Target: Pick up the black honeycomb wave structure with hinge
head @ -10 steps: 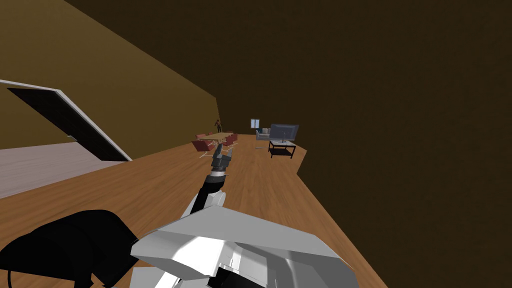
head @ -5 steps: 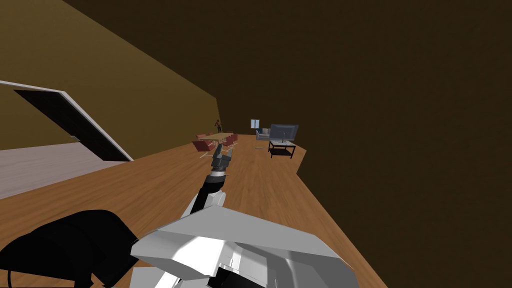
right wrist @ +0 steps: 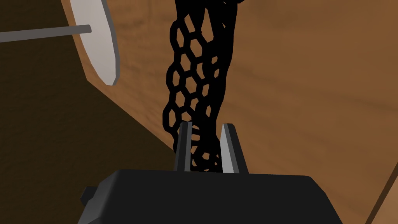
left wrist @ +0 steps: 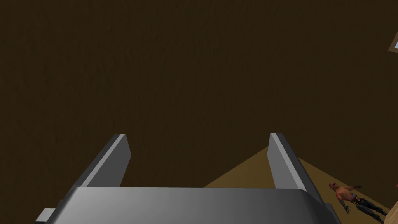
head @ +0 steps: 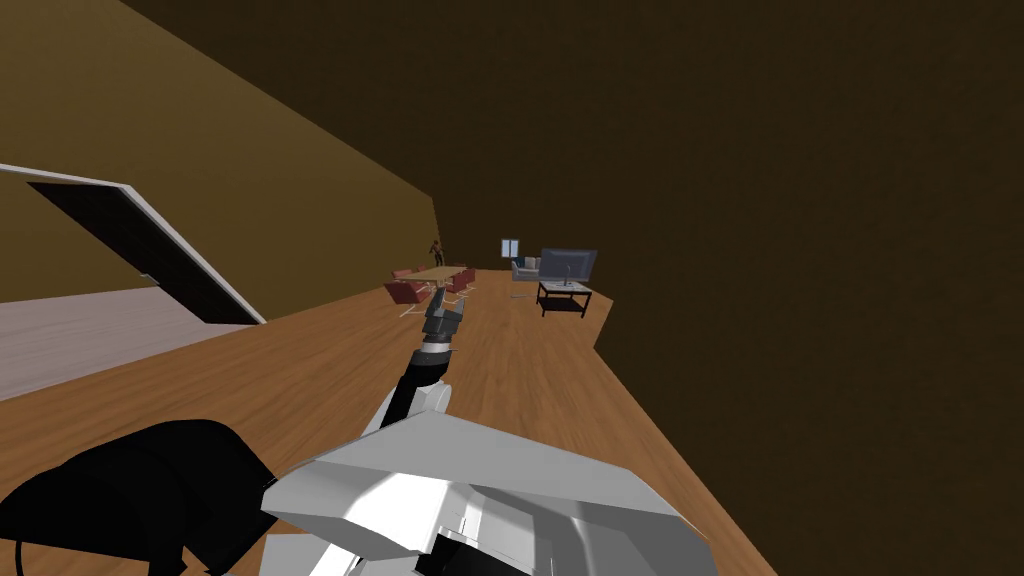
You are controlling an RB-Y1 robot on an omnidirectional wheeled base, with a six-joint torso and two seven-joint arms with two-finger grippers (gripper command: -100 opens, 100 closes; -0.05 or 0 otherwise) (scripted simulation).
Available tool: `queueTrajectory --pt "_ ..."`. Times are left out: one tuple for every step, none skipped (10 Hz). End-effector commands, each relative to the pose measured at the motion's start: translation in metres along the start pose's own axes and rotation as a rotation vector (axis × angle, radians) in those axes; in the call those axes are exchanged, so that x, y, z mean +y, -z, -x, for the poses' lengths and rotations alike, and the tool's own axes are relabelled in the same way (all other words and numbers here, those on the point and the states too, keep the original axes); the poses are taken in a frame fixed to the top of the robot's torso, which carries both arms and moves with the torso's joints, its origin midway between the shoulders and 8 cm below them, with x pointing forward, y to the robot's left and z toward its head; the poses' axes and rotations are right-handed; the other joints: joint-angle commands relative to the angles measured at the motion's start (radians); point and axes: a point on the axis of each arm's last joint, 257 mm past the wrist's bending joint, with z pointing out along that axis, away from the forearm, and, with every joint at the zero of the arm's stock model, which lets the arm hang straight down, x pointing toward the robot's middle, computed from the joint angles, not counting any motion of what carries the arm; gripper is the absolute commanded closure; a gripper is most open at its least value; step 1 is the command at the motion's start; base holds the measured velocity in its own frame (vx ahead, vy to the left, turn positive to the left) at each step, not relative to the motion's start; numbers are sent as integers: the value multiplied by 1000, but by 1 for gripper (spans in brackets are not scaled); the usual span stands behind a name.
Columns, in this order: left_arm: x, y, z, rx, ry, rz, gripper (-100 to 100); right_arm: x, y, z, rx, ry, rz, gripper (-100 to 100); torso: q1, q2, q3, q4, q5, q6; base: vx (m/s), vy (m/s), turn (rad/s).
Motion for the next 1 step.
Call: queueTrajectory --pt "0 0 0 0 0 0 0 0 0 0 0 0 0 0 0 0 0 0 0 0 0 0 0"
